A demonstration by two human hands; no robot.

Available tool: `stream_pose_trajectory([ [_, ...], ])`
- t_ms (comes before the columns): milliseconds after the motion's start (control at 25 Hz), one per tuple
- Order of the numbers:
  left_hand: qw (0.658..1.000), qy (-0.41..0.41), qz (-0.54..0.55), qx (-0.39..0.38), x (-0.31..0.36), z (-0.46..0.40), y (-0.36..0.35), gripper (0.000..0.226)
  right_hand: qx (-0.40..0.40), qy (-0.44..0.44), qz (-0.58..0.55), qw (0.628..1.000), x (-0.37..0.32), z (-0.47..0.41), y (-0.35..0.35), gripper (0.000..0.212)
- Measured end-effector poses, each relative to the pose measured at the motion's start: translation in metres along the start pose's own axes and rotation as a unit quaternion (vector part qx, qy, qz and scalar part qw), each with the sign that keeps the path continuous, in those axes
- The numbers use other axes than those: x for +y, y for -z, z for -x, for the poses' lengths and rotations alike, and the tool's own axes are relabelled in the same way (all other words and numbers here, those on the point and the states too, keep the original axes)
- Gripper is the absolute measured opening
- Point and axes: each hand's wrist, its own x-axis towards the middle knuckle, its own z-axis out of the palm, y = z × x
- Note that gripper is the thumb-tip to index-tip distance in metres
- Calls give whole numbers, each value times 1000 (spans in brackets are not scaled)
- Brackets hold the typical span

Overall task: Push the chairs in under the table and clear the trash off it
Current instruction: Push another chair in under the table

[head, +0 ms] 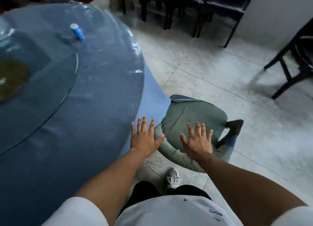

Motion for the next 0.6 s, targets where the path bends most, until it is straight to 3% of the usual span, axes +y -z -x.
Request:
stream_pose_trajectory([
  [200, 993, -117, -26, -19, 19, -45, 6, 86, 8, -81, -51, 995, 12, 6, -9, 75],
  [440, 963, -254, -59, -64, 13, -84, -43, 85, 29, -132, -79, 988, 8, 13, -60, 69],
  [600, 953, -280, 10, -117, 8, -89, -80, 85, 38, -184, -111, 976, 11, 28, -88, 75],
])
